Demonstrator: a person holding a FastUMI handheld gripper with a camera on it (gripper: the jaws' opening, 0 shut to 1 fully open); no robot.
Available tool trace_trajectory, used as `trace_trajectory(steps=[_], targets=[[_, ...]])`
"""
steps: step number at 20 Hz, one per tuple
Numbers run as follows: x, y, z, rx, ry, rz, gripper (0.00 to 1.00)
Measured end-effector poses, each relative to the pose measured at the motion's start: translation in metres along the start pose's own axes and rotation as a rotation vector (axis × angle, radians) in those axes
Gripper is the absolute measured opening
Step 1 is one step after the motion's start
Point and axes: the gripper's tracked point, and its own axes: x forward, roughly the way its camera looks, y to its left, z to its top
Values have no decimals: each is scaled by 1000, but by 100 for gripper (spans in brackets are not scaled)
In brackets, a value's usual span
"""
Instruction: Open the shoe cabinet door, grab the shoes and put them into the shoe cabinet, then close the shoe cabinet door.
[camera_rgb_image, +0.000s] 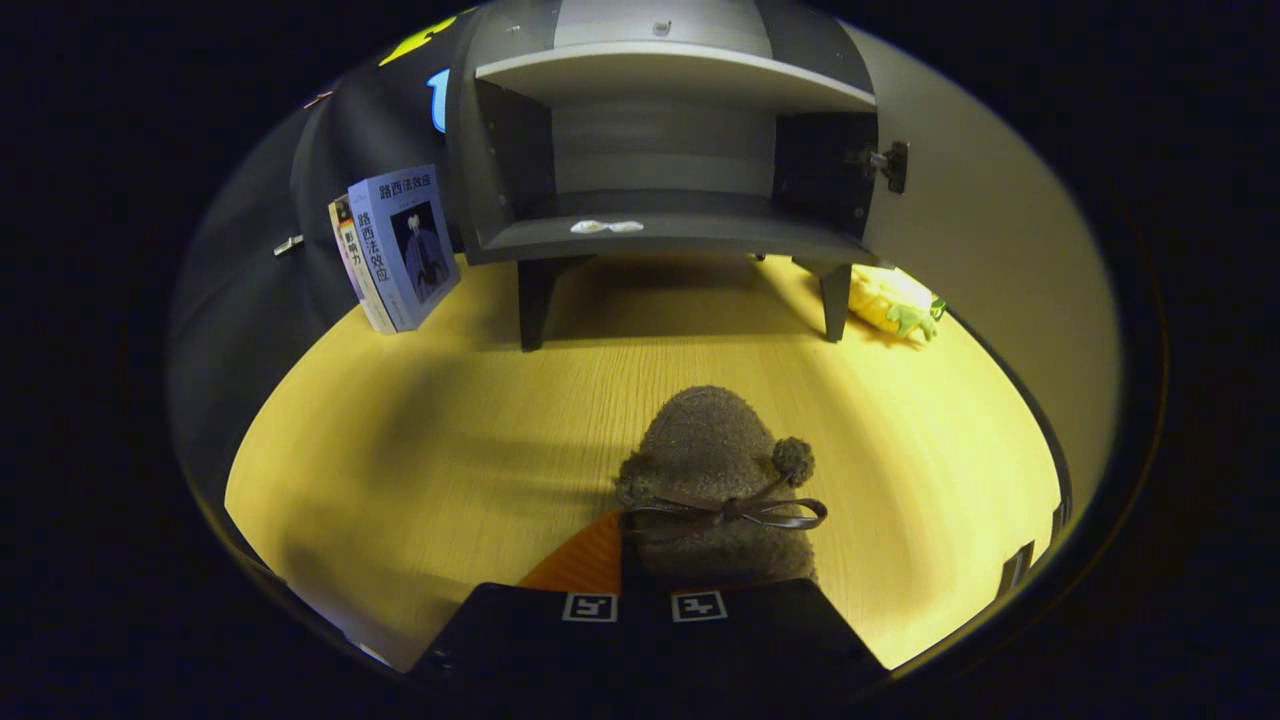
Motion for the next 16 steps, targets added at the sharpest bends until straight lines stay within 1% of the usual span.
trace_trajectory(steps=[2, 5, 9, 14, 16], targets=[[-15, 0, 20, 3, -33, -6, 5], [-43, 1, 59, -25, -99, -16, 5], [-85, 4, 125, -38, -175, -31, 5], [-124, 9, 208, 0, -260, -12, 5], [-128, 8, 230, 22, -255, -3, 5]])
